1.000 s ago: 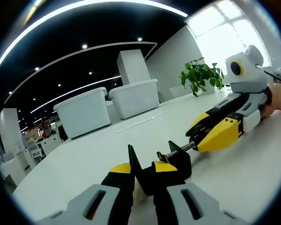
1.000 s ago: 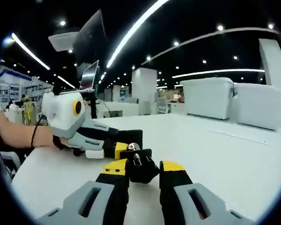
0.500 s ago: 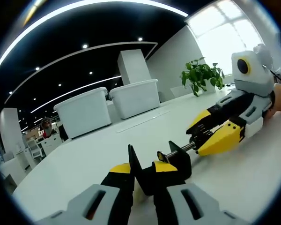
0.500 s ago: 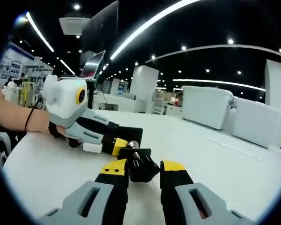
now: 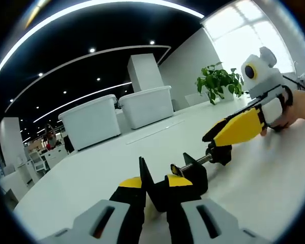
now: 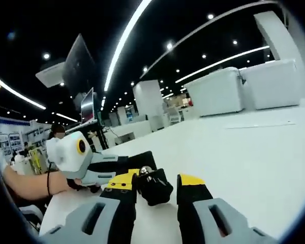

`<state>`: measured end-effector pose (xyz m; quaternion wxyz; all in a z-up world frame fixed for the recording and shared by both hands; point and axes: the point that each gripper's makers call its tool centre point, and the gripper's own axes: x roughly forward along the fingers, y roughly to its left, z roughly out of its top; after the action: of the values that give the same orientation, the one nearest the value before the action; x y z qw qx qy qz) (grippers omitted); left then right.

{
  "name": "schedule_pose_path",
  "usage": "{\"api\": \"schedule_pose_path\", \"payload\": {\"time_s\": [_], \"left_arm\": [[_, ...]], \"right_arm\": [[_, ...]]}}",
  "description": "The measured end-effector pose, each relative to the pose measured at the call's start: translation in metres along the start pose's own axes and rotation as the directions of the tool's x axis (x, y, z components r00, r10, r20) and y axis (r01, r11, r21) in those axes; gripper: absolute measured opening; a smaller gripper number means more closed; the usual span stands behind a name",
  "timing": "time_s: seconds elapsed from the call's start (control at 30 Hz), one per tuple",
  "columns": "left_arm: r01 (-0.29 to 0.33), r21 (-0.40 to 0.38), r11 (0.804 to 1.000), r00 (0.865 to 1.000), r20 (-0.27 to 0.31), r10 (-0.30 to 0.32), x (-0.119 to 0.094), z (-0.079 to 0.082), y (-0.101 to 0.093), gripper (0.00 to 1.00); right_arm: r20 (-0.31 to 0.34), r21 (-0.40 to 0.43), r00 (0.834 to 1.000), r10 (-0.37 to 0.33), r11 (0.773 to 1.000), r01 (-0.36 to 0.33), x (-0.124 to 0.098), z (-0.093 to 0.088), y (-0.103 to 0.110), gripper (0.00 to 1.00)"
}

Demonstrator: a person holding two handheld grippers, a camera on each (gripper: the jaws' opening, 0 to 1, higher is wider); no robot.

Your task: Clamp the fixed fixture on the desktop, loosen the retaining clip, secure it to the edge of the desk, and tighten the retaining clip.

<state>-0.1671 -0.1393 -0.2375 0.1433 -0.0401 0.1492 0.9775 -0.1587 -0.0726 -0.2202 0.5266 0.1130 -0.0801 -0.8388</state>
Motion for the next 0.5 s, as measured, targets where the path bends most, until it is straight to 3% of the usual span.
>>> {"api": "schedule_pose_path", "payload": {"time_s": [0.23,0.37,0.43,0.5], "left_arm": [[0.001,0.000,1.000,1.000,0.000,-0.001,0.000,0.000,0.000,0.15],[0.002,0.001,1.000,1.000,0.001,-0.002,0.000,0.000,0.000,0.15],[0.002,0.002,1.000,1.000,0.001,-0.002,0.000,0.000,0.000,0.15],[0.002,0.002,1.000,1.000,0.001,-0.002,0.000,0.000,0.000,0.15]], "right_arm": [[-0.033,-0.010,0.999,0.000,1.000,0.000,0.003,-0.011,0.011,0.30],[-0.083,-0.086,0.997,0.001,0.996,-0.009,0.004,-0.023,0.016,0.26],[-0.073,-0.137,0.997,0.002,0.990,-0.012,0.003,-0.023,0.019,0.26],[-0.076,-0.122,0.997,0.003,0.992,-0.012,0.002,-0.024,0.019,0.26]]}}
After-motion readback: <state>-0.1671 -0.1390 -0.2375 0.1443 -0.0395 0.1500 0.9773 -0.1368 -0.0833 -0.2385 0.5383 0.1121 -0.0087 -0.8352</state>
